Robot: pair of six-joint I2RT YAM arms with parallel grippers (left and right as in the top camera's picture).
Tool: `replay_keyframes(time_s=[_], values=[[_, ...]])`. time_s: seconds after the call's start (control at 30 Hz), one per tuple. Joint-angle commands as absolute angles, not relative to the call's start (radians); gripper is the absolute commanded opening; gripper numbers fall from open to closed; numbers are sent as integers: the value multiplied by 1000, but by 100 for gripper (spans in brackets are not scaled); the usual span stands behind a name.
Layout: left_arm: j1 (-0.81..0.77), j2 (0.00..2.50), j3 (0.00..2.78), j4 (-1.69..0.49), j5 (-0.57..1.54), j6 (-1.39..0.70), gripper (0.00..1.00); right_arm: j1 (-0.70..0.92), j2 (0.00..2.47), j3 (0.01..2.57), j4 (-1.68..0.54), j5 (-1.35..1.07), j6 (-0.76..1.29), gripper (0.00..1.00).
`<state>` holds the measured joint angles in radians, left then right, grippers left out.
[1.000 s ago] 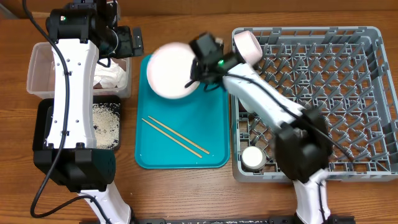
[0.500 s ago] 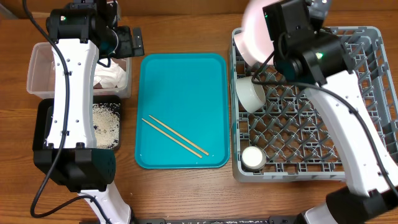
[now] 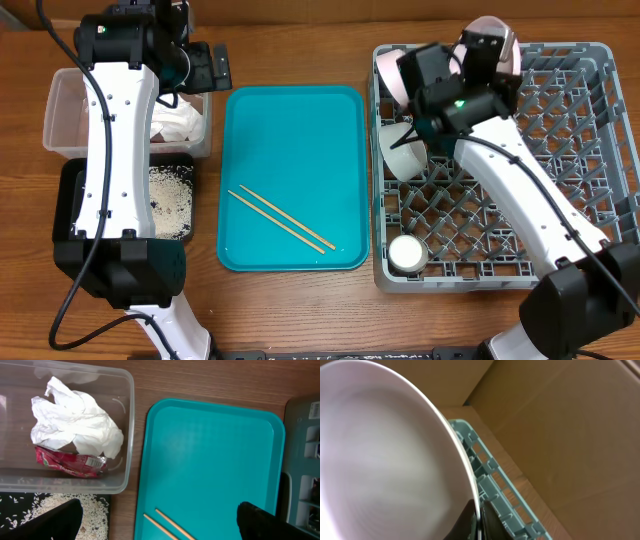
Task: Sort waste into correct bins and load items into the dishwasher
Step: 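Stand the pink plate upright in the rack and open the gripper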
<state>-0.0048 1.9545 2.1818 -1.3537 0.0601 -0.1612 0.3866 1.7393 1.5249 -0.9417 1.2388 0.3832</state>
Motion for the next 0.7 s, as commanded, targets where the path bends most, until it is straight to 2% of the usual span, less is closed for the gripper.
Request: replay_keyframes(time_s=[0.0, 0.27, 0.37, 0.4, 0.5, 0.57, 0.67], values=[[-3, 1952, 2195, -1351, 71, -164, 100, 386, 1739, 1464, -898, 1256, 387, 4], [-3, 1952, 2195, -1351, 70, -164, 100, 386, 1745, 1382, -808, 1113, 389, 4], [-3, 1952, 2195, -1351, 71, -164, 100, 386, 1745, 1382, -787, 1024, 389, 10], [-3, 1952, 2195, -1351, 70, -164, 100, 386, 1745, 1382, -779, 994, 389, 14], [-3, 1952, 2195, -1351, 71, -164, 100, 386, 1745, 1382, -764, 919, 389, 53], [-3, 1952, 2195, -1351, 71, -164, 100, 386, 1745, 1382, -759, 886, 389, 68], [-3, 1952, 2195, -1351, 71, -164, 100, 386, 1742, 1384, -754, 853, 397, 86]])
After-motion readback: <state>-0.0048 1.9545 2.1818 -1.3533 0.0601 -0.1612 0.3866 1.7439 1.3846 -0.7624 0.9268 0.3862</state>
